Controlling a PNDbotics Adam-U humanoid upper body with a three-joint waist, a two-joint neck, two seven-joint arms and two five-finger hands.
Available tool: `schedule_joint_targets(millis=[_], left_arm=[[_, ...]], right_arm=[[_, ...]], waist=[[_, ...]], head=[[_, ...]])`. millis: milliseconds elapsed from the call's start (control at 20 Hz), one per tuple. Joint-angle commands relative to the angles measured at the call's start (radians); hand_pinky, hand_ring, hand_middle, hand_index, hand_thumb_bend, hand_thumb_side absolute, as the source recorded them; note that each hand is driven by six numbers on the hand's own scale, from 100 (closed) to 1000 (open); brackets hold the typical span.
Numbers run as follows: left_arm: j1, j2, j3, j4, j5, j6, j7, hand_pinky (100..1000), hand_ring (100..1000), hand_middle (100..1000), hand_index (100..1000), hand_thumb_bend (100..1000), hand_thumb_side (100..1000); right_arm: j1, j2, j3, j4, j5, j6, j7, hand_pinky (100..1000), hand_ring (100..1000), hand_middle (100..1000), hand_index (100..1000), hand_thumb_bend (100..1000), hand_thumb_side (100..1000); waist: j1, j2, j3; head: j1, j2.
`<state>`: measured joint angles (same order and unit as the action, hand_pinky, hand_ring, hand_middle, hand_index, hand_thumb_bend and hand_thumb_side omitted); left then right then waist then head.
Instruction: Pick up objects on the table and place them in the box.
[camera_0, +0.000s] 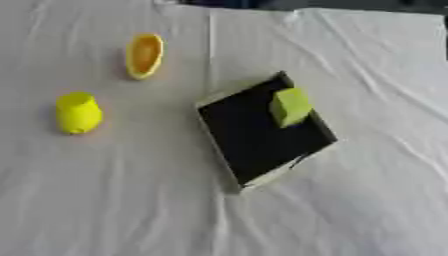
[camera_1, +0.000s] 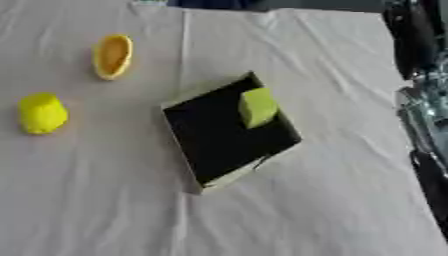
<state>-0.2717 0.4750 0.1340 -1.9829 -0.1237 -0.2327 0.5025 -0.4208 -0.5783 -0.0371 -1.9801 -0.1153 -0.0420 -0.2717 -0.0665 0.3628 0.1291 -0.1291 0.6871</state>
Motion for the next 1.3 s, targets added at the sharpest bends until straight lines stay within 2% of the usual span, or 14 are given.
schedule_joint_targets(millis=[50,200,400,750,950,1300], left_arm=[[-0.001,0.029,0.015,-0.017,-0.006,0.002,-0.004,804,778,725,874,323,393],[0.002,0.040,0.012,-0.017,-0.008,0.005,-0.008,805,779,725,875,323,393],[0.011,0.097,0.001,-0.017,-0.038,0.029,-0.029,808,781,729,877,333,390],[0.026,0.296,-0.044,-0.017,-0.188,0.152,-0.130,817,785,734,880,403,365],[0.034,0.381,-0.067,-0.017,-0.255,0.187,-0.186,821,788,737,880,429,352],[0.066,0.444,-0.083,-0.017,-0.314,0.209,-0.244,829,798,749,888,463,348]], right_arm=[[-0.003,-0.036,-0.015,-0.020,0.006,-0.001,-0.005,880,891,749,844,100,680],[-0.001,-0.036,-0.015,-0.020,0.006,0.000,-0.006,879,890,748,844,100,681],[0.000,-0.038,-0.015,-0.020,0.007,0.002,-0.007,879,889,746,844,100,681],[0.004,-0.045,-0.013,-0.020,0.009,0.004,-0.006,879,888,744,844,100,682],[0.003,-0.048,-0.012,-0.020,0.011,0.004,-0.005,879,887,744,844,100,682],[0.002,-0.052,-0.012,-0.020,0.013,0.002,-0.005,878,888,743,843,100,684]], waist=[[0.006,-0.023,-0.002],[0.007,-0.023,-0.002],[0.009,-0.023,-0.003],[0.016,-0.023,-0.003],[0.019,-0.022,-0.005],[0.028,-0.010,-0.007]], head=[[0.002,0.005],[0.001,0.005],[-0.005,0.007],[-0.020,0.009],[-0.025,0.021],[-0.024,0.025]])
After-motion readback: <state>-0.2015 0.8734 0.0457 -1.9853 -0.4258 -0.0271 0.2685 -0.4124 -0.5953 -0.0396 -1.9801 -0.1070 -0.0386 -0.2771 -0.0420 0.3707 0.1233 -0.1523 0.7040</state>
